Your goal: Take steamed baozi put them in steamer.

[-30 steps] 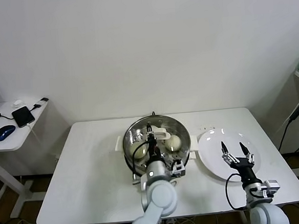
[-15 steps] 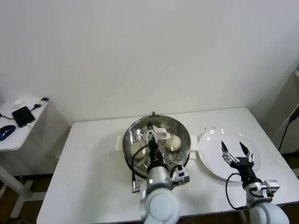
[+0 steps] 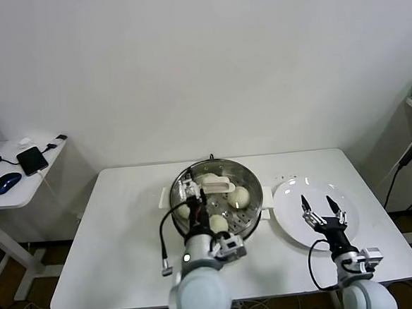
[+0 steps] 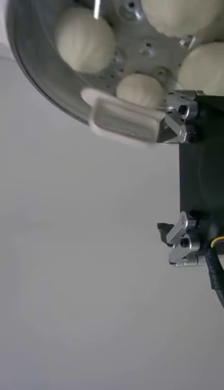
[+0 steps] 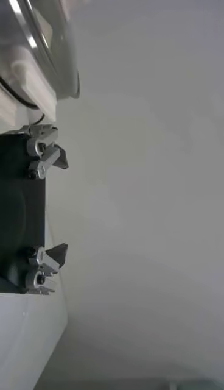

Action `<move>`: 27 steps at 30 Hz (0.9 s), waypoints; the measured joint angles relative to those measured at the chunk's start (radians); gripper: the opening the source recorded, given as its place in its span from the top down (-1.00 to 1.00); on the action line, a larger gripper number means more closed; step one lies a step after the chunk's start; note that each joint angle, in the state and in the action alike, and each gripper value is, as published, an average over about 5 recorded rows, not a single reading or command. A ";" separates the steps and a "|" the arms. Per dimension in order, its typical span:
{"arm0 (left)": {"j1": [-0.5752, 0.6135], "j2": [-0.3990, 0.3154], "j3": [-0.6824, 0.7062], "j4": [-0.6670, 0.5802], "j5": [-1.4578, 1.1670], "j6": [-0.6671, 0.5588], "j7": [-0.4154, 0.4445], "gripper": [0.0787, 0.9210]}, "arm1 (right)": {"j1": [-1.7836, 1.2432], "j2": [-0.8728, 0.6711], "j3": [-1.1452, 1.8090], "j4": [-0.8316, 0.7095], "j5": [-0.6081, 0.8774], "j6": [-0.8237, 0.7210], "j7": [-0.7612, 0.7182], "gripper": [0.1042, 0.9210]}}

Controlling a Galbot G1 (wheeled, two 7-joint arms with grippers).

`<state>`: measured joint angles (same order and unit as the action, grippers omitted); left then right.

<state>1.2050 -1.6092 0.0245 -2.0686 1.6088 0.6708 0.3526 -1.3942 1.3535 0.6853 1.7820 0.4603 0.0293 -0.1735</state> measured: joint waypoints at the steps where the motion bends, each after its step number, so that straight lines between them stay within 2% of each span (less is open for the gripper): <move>1: 0.007 0.000 -0.022 -0.013 -0.020 -0.008 -0.004 -0.77 | -0.003 -0.002 -0.003 0.005 0.001 -0.001 -0.002 -0.76; 7: 0.046 0.000 -0.219 -0.069 -0.245 -0.098 -0.055 -0.77 | -0.022 -0.018 -0.016 0.035 0.003 0.004 -0.020 -0.76; 15: 0.140 0.022 -0.503 -0.076 -0.759 -0.291 -0.148 -0.77 | -0.066 -0.027 -0.015 0.072 -0.020 -0.011 -0.023 -0.76; 21: 0.240 0.032 -0.608 -0.044 -1.095 -0.417 -0.210 -0.77 | -0.112 -0.028 -0.022 0.097 -0.022 -0.013 -0.014 -0.76; 27: 0.333 0.044 -0.642 -0.014 -1.303 -0.470 -0.246 -0.77 | -0.159 -0.036 -0.027 0.112 -0.019 0.001 -0.003 -0.76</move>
<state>1.5382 -1.5649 -0.6171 -2.0826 0.3057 0.2006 0.1066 -1.5537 1.3173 0.6584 1.8940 0.4415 0.0302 -0.1763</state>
